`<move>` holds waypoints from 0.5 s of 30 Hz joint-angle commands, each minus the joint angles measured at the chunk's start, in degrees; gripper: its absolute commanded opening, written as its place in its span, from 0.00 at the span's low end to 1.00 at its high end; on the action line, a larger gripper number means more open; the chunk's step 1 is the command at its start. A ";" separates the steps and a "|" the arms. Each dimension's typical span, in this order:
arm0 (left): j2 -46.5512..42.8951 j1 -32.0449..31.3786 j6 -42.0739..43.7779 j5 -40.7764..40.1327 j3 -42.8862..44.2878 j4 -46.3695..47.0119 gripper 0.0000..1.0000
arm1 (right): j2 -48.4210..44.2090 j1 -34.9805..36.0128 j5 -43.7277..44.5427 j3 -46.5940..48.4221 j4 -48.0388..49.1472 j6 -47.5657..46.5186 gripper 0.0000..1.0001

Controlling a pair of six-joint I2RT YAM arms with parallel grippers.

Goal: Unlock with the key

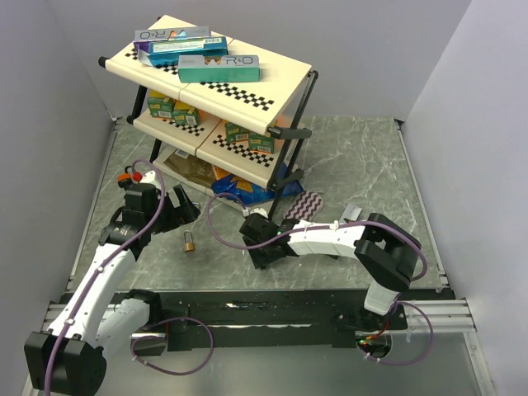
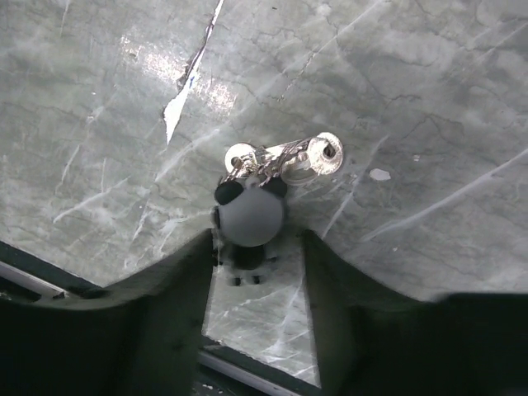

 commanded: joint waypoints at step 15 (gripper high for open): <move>-1.61 -0.22 2.03 -2.68 3.43 1.61 0.99 | -5.99 -1.33 -4.21 2.16 -2.15 -9.57 0.00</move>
